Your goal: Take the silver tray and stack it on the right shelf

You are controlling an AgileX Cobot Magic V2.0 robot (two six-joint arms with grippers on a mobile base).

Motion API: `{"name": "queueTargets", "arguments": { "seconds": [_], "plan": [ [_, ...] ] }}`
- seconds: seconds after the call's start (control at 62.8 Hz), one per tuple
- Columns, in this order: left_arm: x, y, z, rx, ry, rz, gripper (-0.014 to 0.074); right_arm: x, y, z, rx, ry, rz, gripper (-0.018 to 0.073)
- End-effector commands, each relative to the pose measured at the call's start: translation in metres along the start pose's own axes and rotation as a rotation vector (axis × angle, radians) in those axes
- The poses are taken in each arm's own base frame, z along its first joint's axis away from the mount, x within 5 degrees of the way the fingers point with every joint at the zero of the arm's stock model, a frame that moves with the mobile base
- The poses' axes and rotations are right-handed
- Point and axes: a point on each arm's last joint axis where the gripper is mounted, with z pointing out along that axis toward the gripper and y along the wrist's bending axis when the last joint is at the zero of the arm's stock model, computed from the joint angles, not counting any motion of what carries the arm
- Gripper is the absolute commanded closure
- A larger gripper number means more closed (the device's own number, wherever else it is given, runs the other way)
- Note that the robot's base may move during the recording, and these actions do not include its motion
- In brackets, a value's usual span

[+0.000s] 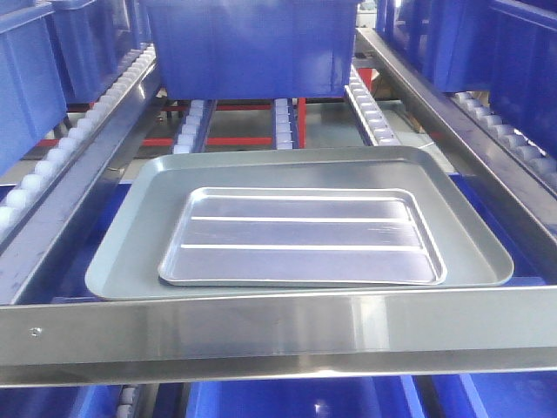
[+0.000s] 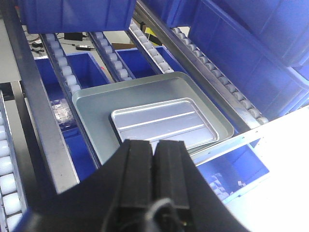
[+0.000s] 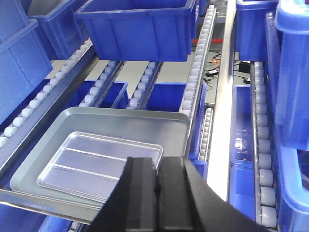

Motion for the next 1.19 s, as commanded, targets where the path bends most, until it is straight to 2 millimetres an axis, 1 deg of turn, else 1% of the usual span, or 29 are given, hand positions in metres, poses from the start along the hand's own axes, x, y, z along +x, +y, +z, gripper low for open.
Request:
{"name": "queueTargets", "arguments": {
  "seconds": [0.0,0.127,0.191,0.223,0.286,0.334,0.398,0.462,0.573,0.668,0.732,0.796,0.859,0.875,1.178],
  "plan": [
    [-0.013,-0.003,-0.001,0.028,-0.078,-0.002,0.0697,-0.016,0.002,-0.002,-0.011,-0.102,-0.024,0.0503],
    [-0.011,-0.002,0.001,0.003,-0.107,0.008,0.0697,-0.016,0.002,-0.002,-0.011,-0.102,-0.024,0.0503],
    [-0.001,0.0,0.003,-0.049,-0.174,0.04,0.0697,-0.016,0.002,-0.002,-0.011,-0.102,-0.024,0.0503],
    [0.005,0.001,0.001,-0.081,-0.234,0.056,0.0697,-0.016,0.002,-0.002,-0.011,-0.102,-0.024,0.0503],
    [0.021,0.003,0.002,-0.142,-0.318,0.087,0.0697,-0.016,0.002,-0.002,-0.011,-0.102,-0.024,0.0503],
    [0.037,0.004,0.004,-0.192,-0.368,0.097,0.0697,-0.016,0.002,-0.002,-0.011,-0.102,-0.024,0.0503],
    [0.062,0.008,0.011,-0.261,-0.395,0.079,0.0697,-0.016,0.002,-0.002,-0.011,-0.102,-0.024,0.0503],
    [0.082,0.012,0.02,-0.322,-0.39,0.058,0.0697,-0.016,0.002,-0.002,-0.011,-0.102,-0.024,0.0503],
    [0.107,0.023,0.039,-0.412,-0.325,0.011,0.0697,-0.016,0.002,-0.002,-0.012,-0.103,-0.024,0.0503],
    [0.126,0.032,0.048,-0.463,-0.299,-0.02,0.0697,-0.016,0.002,-0.002,-0.012,-0.103,-0.024,0.0503],
    [0.137,0.037,0.054,-0.48,-0.303,-0.019,0.0697,-0.016,0.002,-0.002,-0.012,-0.103,-0.024,0.0503],
    [0.148,0.044,0.058,-0.514,-0.342,0.026,0.0697,-0.016,0.002,-0.002,-0.012,-0.103,-0.024,0.0503],
    [0.154,0.047,0.06,-0.534,-0.424,0.094,0.0697,-0.016,0.002,-0.002,-0.012,-0.103,-0.024,0.0503],
    [0.152,0.047,0.06,-0.533,-0.462,0.106,0.0697,-0.016,0.002,-0.002,-0.012,-0.103,-0.024,0.0503],
    [0.15,0.046,0.059,-0.529,-0.472,0.098,0.0697,-0.016,0.002,-0.002,-0.012,-0.103,-0.024,0.0503]
  ]
}}
